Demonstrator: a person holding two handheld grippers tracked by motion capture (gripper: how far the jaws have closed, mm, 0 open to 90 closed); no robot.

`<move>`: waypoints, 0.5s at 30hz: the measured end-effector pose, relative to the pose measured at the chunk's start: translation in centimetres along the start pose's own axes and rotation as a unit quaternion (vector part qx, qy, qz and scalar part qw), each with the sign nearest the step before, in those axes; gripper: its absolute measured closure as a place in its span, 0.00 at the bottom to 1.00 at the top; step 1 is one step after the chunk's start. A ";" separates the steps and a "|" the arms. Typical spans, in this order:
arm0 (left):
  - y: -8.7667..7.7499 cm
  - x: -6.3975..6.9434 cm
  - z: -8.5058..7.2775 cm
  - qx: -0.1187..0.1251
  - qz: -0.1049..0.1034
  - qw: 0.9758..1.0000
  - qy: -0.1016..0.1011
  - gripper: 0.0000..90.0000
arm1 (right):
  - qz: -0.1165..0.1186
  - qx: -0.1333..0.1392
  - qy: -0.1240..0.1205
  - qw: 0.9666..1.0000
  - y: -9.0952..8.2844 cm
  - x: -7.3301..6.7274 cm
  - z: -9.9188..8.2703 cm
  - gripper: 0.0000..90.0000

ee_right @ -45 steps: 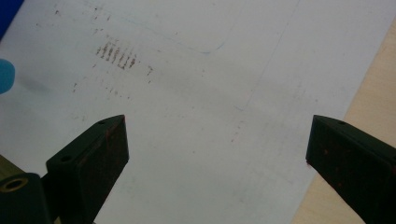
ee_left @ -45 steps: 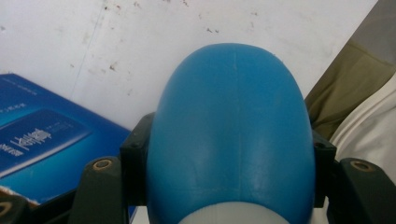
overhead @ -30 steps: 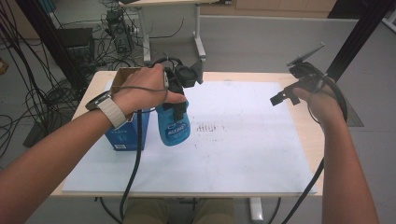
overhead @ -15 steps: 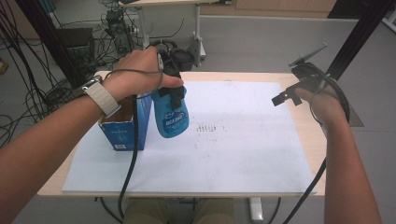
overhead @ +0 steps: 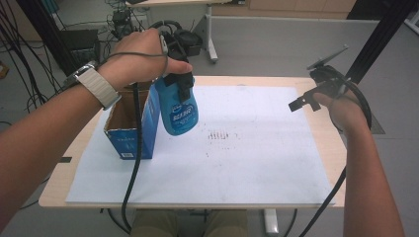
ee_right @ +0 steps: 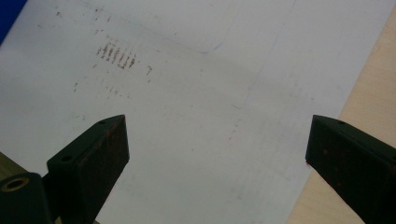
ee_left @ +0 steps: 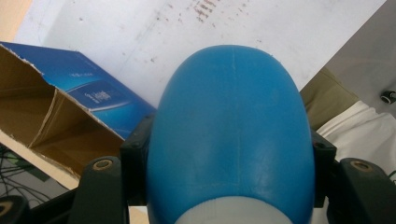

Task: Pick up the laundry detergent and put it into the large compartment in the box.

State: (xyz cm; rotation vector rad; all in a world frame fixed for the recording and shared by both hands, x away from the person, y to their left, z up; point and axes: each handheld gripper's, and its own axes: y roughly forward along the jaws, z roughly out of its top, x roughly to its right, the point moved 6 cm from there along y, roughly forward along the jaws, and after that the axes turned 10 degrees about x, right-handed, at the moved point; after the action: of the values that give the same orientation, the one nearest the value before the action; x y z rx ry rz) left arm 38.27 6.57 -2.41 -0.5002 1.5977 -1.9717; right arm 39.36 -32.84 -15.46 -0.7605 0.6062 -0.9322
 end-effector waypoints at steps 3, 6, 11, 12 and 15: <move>-0.7 -0.1 0.2 -0.002 -0.001 1.000 -0.006 0.43 | -0.001 0.001 0.001 1.000 -0.1 0.0 0.0 0.07; -1.3 -0.4 0.2 -0.003 -0.003 1.000 -0.014 0.43 | -0.001 0.004 0.001 1.000 -0.3 0.0 0.0 0.07; -1.9 -0.4 0.3 -0.005 0.001 1.000 -0.027 0.43 | 0.000 0.005 0.001 1.000 -0.3 0.2 -0.2 0.07; -2.1 -0.4 0.3 -0.005 0.002 0.999 -0.033 0.43 | 0.001 0.004 0.001 1.000 -0.2 0.2 -0.2 0.06; -2.7 -0.6 0.4 -0.011 0.003 0.999 -0.047 0.43 | 0.004 0.005 0.001 1.000 0.0 0.2 -0.3 0.06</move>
State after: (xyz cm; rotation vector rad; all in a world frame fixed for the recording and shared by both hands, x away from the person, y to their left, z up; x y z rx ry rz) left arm 38.53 7.05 0.33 -0.5874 1.5633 -1.8991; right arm 39.20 -33.08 -15.69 -0.7472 0.6055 -0.9291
